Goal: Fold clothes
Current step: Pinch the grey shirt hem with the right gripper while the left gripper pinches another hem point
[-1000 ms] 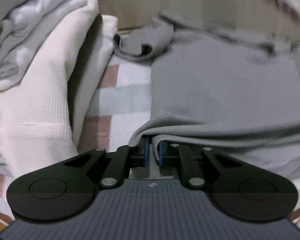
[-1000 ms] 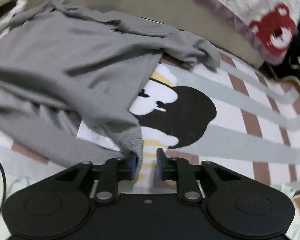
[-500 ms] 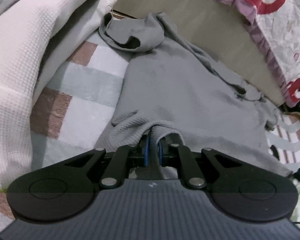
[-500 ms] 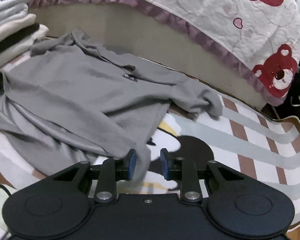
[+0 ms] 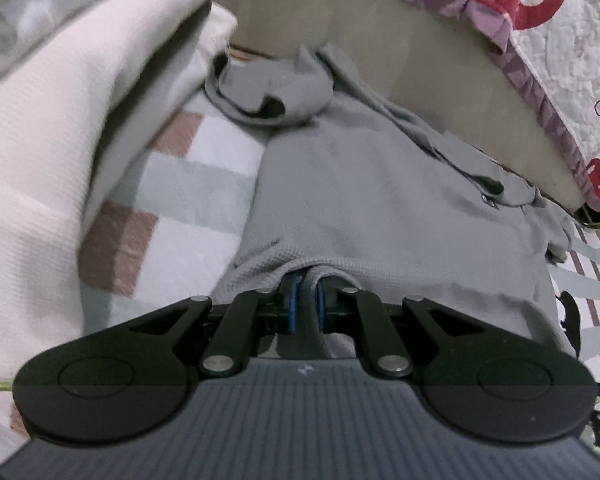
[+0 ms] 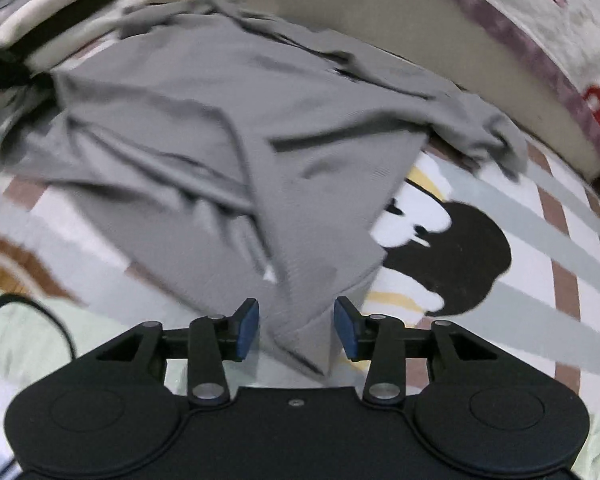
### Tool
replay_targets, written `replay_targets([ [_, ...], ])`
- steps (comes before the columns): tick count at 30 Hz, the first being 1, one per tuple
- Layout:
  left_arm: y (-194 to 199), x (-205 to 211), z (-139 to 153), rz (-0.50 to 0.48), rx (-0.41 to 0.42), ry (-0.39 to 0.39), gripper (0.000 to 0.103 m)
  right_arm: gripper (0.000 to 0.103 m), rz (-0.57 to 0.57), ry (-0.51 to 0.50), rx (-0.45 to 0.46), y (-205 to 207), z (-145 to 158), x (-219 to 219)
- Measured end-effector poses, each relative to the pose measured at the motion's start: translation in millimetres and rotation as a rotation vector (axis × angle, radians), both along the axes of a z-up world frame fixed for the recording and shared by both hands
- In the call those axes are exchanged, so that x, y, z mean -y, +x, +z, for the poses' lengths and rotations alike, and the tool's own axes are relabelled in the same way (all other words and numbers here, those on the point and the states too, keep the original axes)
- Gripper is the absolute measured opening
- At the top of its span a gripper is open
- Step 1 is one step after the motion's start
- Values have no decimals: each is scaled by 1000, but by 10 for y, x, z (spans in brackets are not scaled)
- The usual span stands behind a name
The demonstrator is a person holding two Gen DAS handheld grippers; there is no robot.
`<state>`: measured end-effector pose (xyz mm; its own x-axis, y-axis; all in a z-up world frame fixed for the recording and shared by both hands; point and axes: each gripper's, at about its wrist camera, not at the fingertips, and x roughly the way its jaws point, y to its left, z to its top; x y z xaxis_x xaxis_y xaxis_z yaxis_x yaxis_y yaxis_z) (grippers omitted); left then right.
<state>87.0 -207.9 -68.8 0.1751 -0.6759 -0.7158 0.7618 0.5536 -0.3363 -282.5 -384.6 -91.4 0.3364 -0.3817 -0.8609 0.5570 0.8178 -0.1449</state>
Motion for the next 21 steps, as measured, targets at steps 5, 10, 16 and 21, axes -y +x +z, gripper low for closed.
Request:
replay_targets([
  [5,-56,-2,28,-9,44,-11,10,8,-1,-83,-20,-40,-98,109],
  [10,-33,9,-56,-1,22,2,10,6,-185,31,211,-363,55,556],
  [16,10,63,-267,17,-5,71,10,47,-358,80,190,-468,-113,1075],
  [21,-12,88,-298,14,3,92,10,49,-422,194,268,-550,-66,1127],
])
